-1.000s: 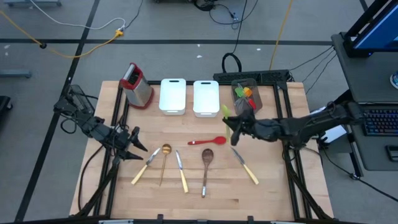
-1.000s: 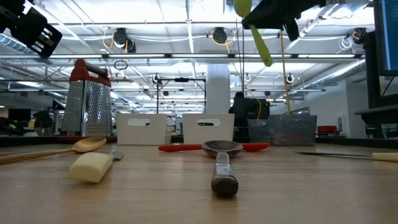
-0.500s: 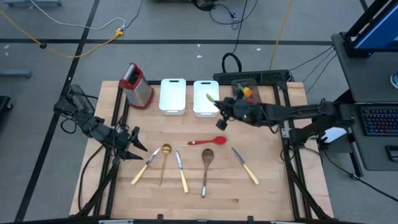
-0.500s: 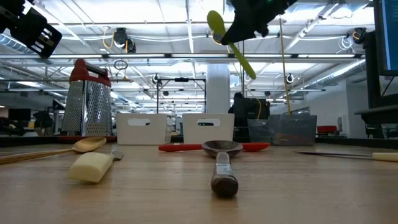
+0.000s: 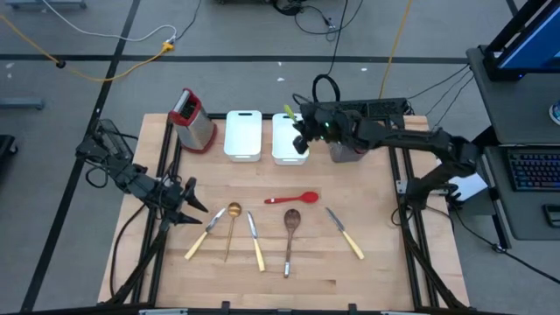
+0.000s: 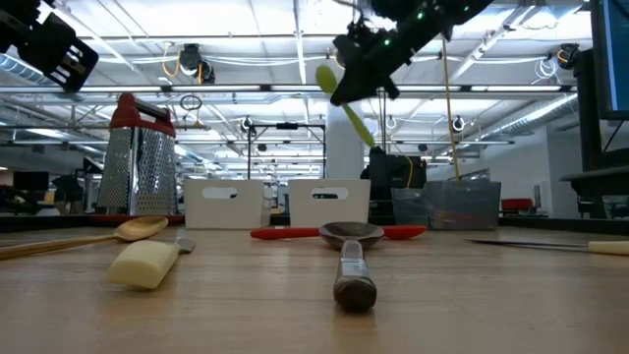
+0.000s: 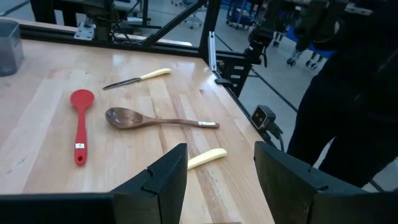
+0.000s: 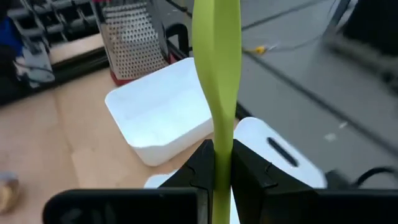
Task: Pick & Place Kitchen Items
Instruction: Put the green serving spoon into the right white bin
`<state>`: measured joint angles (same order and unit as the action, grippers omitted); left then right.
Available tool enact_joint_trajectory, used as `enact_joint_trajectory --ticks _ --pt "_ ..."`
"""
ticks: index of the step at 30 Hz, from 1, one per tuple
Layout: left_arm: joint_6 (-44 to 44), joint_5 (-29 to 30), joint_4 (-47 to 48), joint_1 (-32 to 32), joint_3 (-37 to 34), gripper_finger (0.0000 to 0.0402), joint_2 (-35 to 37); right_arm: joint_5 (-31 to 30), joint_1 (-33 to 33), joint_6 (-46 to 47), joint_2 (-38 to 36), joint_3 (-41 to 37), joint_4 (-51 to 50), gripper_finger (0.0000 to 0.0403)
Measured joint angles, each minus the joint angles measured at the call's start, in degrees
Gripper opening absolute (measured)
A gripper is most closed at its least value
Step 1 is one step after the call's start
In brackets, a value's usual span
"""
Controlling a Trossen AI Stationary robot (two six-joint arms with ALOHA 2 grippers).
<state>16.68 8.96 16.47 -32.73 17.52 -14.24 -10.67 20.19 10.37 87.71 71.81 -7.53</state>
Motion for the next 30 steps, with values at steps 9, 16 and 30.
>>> enact_joint_trajectory --ticks 9,16,30 --pt "-0.2 1.6 0.0 0.0 0.0 0.0191 0.0 10.6 7.0 9.4 9.0 3.6 4.0 0.0023" --pt "-0.1 1.6 0.0 0.0 0.0 0.0191 0.0 13.9 9.8 13.5 14.1 4.6 6.8 0.0023" --pt "-2.9 1.6 0.1 0.0 0.0 0.0191 0.0 13.9 9.8 15.1 21.0 4.7 6.4 0.0023"
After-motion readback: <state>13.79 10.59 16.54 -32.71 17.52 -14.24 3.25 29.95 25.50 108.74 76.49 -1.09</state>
